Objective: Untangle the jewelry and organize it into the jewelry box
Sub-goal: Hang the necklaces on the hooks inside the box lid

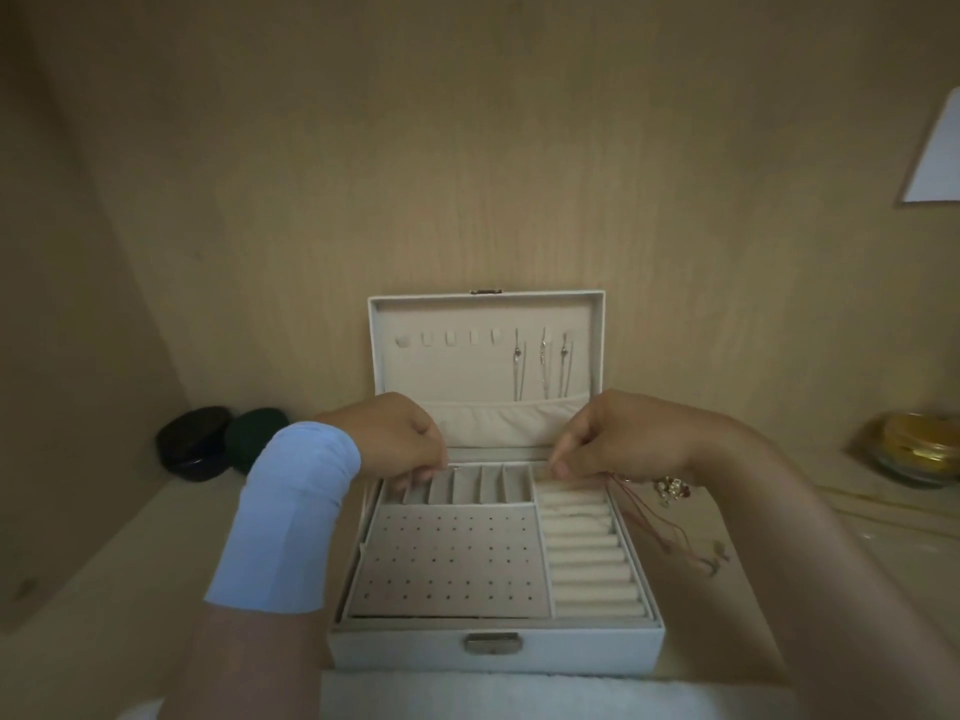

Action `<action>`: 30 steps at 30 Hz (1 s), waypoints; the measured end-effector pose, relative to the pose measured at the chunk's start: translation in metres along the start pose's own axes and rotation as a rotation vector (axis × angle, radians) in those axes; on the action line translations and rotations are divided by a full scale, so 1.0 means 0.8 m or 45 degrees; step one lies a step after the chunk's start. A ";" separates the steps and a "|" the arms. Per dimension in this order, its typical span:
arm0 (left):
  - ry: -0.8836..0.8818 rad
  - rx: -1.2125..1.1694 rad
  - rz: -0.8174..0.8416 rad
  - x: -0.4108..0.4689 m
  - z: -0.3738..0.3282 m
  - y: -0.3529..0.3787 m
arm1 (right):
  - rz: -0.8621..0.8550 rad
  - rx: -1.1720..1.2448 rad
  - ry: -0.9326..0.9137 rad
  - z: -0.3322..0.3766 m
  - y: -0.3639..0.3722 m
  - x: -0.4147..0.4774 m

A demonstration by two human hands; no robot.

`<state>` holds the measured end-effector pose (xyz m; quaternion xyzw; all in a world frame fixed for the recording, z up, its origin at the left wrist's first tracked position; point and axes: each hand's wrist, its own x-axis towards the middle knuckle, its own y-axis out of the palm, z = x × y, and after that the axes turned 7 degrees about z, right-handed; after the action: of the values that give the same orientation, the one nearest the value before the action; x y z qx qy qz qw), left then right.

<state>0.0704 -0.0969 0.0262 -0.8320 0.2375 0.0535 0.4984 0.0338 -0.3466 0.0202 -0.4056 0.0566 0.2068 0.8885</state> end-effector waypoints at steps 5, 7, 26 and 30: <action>-0.031 0.170 0.131 0.004 -0.017 0.010 | -0.015 0.144 -0.110 0.013 0.006 0.000; 0.031 0.212 0.072 0.008 -0.020 0.011 | -0.037 0.269 -0.200 0.022 0.010 -0.001; 0.544 -1.025 -0.025 0.006 -0.021 0.009 | 0.020 0.559 -0.206 0.006 0.002 -0.004; 0.510 -1.093 -0.079 0.007 -0.005 0.000 | 0.027 0.733 -0.295 0.000 0.005 0.003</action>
<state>0.0751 -0.1021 0.0261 -0.9634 0.2605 -0.0297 0.0552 0.0344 -0.3436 0.0165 -0.1103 0.0154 0.2363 0.9653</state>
